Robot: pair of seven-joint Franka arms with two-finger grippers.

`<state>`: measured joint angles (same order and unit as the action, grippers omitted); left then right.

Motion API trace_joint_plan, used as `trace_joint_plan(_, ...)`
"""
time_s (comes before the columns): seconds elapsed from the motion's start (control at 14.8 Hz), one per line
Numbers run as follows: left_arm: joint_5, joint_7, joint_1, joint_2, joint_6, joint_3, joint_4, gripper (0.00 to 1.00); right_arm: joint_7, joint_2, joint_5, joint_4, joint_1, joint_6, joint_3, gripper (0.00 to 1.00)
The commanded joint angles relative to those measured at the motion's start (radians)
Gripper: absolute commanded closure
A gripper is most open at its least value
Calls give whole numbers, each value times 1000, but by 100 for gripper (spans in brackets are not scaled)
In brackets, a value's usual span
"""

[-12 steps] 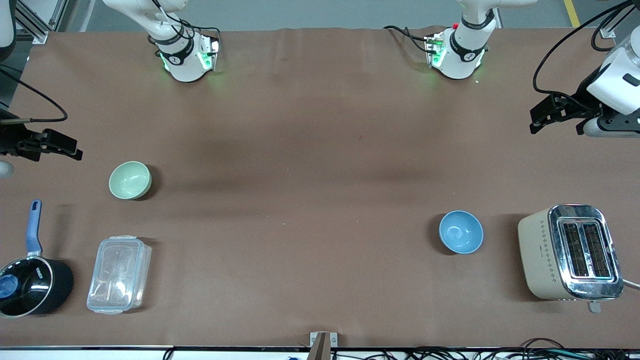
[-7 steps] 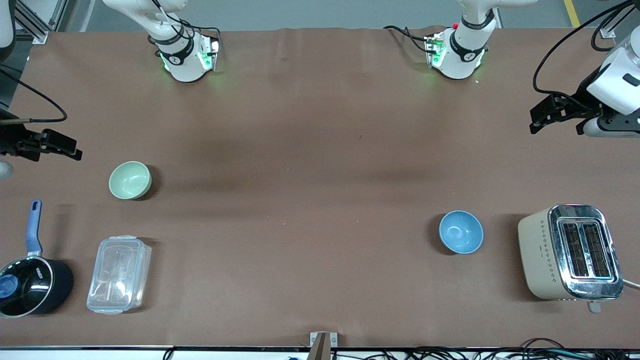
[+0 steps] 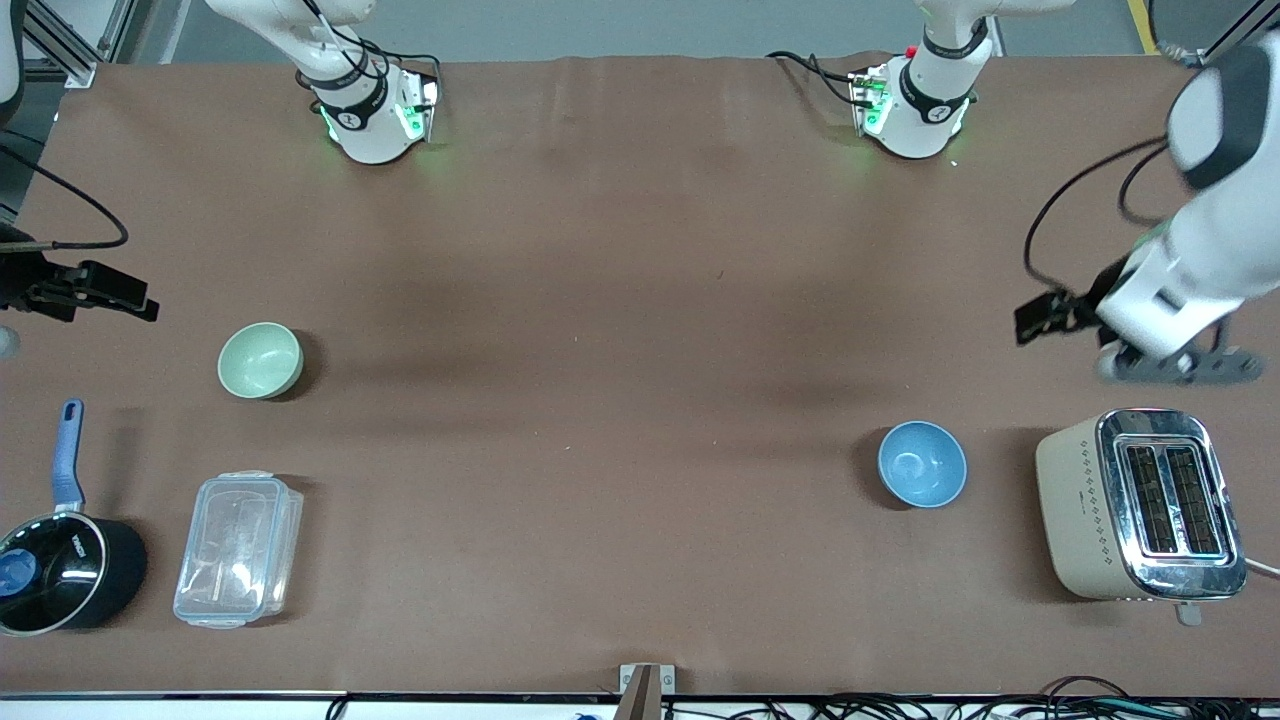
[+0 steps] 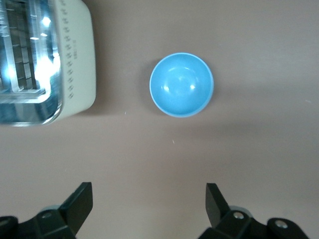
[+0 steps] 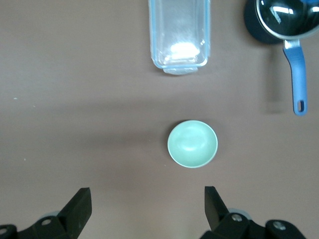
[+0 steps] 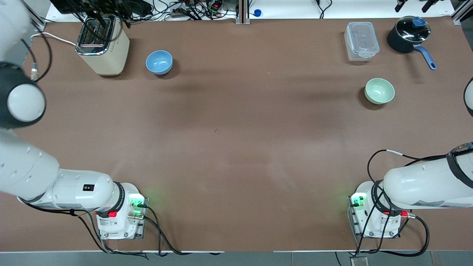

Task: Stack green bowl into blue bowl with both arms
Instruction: 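Reach the left gripper down to the blue bowl beside the toaster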

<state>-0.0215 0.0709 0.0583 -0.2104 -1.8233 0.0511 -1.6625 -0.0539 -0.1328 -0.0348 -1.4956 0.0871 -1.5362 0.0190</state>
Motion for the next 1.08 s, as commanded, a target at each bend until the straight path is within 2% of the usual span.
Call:
trace_joint_plan(0.0,-40,10,-15,-121,-147,4,-19,0,-4,12,-1,-61,80,-10,-5,0)
trace_joint_plan(0.27,-40,12,-15,-292,-356,3,-31,0,-96,-60,-2,-63,177,-15,-5,0)
trace_joint_plan(0.47,-40,12,-8,-352,-402,3,-26,4,-174,-152,-23,-63,259,-18,-5,0)
trace_joint_plan(0.74,-44,9,-15,-417,-479,3,-28,14,-350,-325,-167,-63,361,-71,-5,0)
trace_joint_plan(0.88,-44,10,-15,-420,-481,1,-28,27,-447,-413,-236,-63,393,-120,-5,0)
trace_joint_plan(1.02,-43,10,-14,-451,-482,1,-11,43,-489,-470,-264,-63,385,-143,-7,0)
